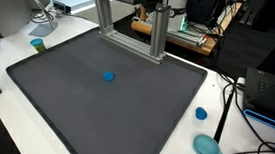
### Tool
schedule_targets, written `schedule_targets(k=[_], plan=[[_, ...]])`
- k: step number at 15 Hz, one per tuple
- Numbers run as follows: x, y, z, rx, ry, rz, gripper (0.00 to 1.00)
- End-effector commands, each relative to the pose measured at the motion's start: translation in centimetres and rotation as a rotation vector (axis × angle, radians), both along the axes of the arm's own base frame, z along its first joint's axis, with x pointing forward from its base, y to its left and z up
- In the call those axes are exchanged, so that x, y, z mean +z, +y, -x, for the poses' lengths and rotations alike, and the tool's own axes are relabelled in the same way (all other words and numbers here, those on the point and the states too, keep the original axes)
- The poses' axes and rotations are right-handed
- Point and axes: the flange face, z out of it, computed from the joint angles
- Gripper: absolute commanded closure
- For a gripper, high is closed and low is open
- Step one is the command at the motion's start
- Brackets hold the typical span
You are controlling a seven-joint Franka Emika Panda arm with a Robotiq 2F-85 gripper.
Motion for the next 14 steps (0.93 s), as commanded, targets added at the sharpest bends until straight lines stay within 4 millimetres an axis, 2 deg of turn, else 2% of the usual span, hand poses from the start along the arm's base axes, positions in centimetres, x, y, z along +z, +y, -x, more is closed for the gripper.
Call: schedule_targets(k=[1, 4, 9, 10, 11, 12, 14], plan=[[-0.9, -0.3, 0.6, 0.004, -0.052, -0.02, 0.0], [-1.8, -0.8, 1.0, -0.017, -0.075, -0.024, 0.0], [-3.0, -0.7, 2.9, -0.083, -0.059, -0.032, 0.0], [-1.8, -0.4, 1.9, -0.087, -0.065, -0.039, 0.0], [-1.7, -0.2, 2.0, -0.084, -0.075, -0.045, 0.0], [-2.5, -0.6, 1.7, -0.069, -0.048, -0.022, 0.0], [-2.0, -0.5, 1.7, -0.069, -0.059, -0.024, 0.0]])
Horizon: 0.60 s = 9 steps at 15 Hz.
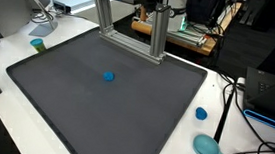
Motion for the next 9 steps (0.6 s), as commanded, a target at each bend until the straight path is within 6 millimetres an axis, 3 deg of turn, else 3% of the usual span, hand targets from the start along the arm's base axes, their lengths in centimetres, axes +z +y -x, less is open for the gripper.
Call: schedule_targets(k=[1, 9], plan=[[0.13, 0.0, 0.0, 0.0, -0.001, -0.001, 0.0], [0.33, 0.5, -0.02, -0.006, -0.012, -0.007, 0.0]])
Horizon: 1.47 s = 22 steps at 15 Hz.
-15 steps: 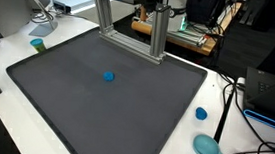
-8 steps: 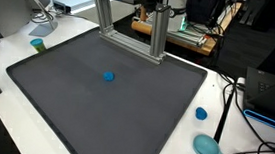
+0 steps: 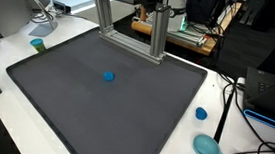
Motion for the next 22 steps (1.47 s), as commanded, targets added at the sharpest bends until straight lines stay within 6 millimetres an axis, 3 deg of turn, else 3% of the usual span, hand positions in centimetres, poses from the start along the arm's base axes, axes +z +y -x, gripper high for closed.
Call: schedule_targets(k=[1, 9, 14, 15, 17, 22], plan=[[0.3, 0.6, 0.0, 0.001, -0.011, -0.009, 0.0], [0.4, 1.8, 0.8, 0.041, 0.026, -0.028, 0.03], [-0.1, 2.8, 0.7, 0.045, 0.047, -0.024, 0.37], [-0.4, 2.6, 0.9, 0.041, 0.048, -0.021, 0.39], [-0.6, 2.3, 0.9, 0.035, 0.052, -0.013, 0.54], [-0.8, 2.5, 0.9, 0.121, 0.095, -0.018, 0.38]])
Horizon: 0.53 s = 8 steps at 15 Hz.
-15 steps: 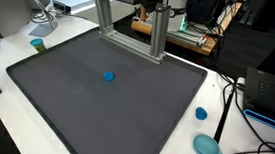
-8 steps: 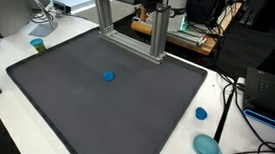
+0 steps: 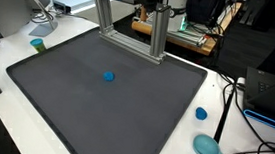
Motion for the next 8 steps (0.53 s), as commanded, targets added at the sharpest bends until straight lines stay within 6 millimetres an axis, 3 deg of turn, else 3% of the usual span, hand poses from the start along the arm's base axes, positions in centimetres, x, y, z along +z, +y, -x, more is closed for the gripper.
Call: schedule_targets(k=[1, 5, 7, 8], plan=[[-1.23, 1.17, 0.58, 0.098, 0.083, -0.039, 0.41], [-1.33, 0.97, 0.37, 0.166, 0.111, -0.064, 0.42], [-1.41, 0.87, 0.22, 0.175, 0.115, -0.063, 0.51], [-1.46, 0.87, 0.16, 0.175, 0.118, -0.064, 0.62]])
